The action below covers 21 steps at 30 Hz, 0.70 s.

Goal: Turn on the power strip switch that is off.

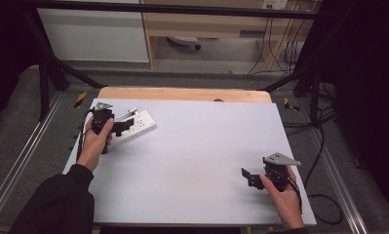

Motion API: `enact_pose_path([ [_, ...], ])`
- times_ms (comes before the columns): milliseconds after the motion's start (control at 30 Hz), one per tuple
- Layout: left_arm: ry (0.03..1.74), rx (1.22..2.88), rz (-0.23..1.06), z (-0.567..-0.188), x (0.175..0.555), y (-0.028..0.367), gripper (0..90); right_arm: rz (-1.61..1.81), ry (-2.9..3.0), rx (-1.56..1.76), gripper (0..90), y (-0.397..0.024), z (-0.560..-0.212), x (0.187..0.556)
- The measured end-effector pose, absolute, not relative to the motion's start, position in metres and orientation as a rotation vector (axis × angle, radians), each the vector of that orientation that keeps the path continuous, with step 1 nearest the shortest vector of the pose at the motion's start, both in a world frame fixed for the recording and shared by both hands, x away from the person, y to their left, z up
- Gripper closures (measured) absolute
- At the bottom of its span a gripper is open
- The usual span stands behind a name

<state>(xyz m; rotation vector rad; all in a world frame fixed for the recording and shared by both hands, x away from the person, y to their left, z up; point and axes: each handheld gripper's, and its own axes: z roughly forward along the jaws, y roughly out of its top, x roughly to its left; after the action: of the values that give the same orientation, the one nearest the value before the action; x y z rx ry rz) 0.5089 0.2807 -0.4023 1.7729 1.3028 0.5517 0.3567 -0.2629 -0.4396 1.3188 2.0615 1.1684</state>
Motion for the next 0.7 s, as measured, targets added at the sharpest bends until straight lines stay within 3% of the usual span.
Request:
enact_pose_path([
  [700, 1.223, 1.786, 0.506, -0.377, 0.462, 0.274, 9.2, 1.163, 2.058, 1.308, 2.7, -0.260, -0.438, 0.357],
])
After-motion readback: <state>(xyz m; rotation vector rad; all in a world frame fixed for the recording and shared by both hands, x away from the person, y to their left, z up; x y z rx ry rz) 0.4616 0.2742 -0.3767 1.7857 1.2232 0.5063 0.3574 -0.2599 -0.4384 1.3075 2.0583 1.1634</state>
